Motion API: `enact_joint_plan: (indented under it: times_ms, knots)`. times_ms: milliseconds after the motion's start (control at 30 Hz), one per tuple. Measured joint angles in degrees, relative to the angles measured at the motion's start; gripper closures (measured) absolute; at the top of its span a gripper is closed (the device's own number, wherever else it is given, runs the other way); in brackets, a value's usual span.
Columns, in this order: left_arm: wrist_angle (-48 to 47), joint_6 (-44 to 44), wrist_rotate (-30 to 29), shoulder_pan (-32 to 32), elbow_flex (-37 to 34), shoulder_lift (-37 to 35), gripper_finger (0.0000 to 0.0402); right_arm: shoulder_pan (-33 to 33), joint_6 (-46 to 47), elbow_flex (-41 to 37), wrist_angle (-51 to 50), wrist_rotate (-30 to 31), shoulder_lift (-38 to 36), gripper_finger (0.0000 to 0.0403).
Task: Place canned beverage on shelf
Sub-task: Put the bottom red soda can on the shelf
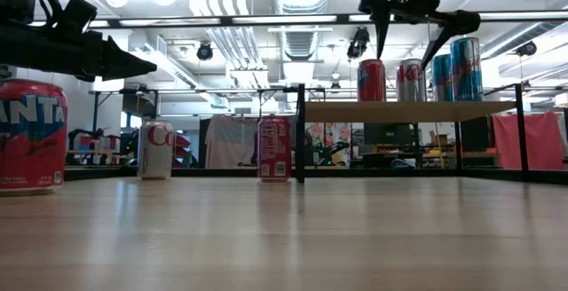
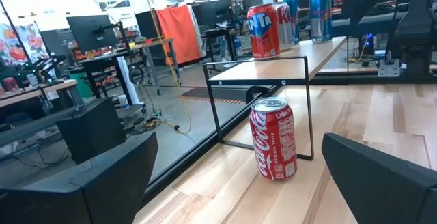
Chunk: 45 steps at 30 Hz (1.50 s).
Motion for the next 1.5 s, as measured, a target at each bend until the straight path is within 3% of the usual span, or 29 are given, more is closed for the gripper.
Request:
enact_joint_plan:
  times_ms: [167,433,600,767,933,1133,1500]
  knots:
    - [0.0,0.0,0.0,0.0,0.0,0.0,0.0003,-0.2,-0.8,0.0,1.5,0.3,-2.9,0.0051]
    - [0.0,0.0,0.0,0.0,0.0,0.0,0.0003,-0.3,-15.7,0.1,13.3,6.4,-8.2,0.0051]
    - [0.0,0.0,0.0,0.0,0.0,0.0,0.0003,-2.0,-14.2,0.1,14.1,11.1,-9.1,0.0051]
    - [0.0,0.0,0.0,0.0,0.0,0.0,0.0003,-6.4,-10.1,0.1,12.0,6.5,-7.0,0.0051]
    - [0.0,0.0,0.0,0.0,0.0,0.0,0.0003,-9.8,-12.7,0.9,13.1,1.2,-3.5,0.0051]
    - [0.0,0.0,0.0,0.0,0.0,0.0,0.0003,-11.8,-14.1,10.4,6.5,0.0,3.7,0.0051]
    - [0.0,0.0,0.0,0.0,0.0,0.0,0.0003,-13.1,-13.8,38.8,-21.7,0.0,20.7,0.0051]
